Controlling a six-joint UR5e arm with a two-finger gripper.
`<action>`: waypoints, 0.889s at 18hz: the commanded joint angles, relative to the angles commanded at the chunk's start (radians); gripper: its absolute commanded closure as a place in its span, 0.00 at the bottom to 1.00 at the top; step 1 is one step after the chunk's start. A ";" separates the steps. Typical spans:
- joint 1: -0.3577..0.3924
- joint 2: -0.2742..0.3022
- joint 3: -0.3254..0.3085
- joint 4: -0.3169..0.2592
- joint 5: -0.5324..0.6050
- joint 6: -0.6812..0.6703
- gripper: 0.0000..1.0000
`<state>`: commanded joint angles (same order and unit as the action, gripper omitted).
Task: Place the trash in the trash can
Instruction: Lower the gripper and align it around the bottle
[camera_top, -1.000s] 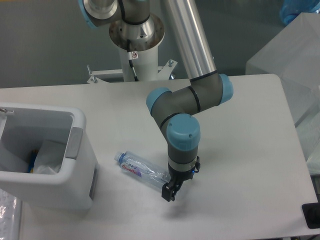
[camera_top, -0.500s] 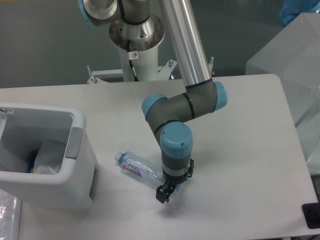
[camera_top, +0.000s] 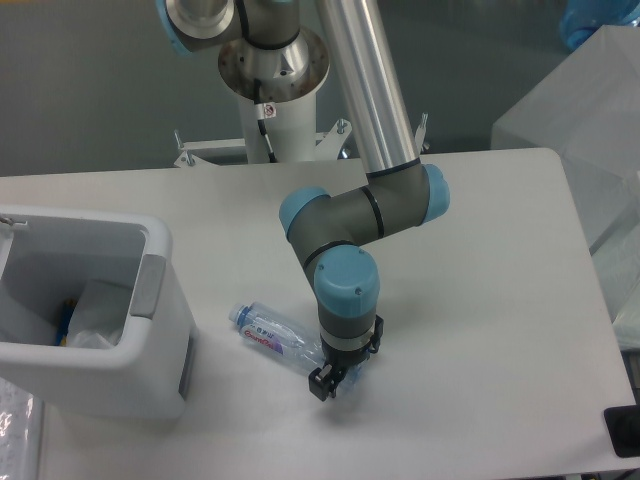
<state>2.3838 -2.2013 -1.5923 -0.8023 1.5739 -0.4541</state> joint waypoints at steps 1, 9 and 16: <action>0.000 0.002 -0.002 0.000 0.000 0.000 0.23; 0.000 -0.002 0.000 0.002 0.000 0.000 0.33; 0.000 0.005 0.003 0.002 0.000 0.003 0.37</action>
<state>2.3838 -2.1967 -1.5892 -0.8007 1.5739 -0.4510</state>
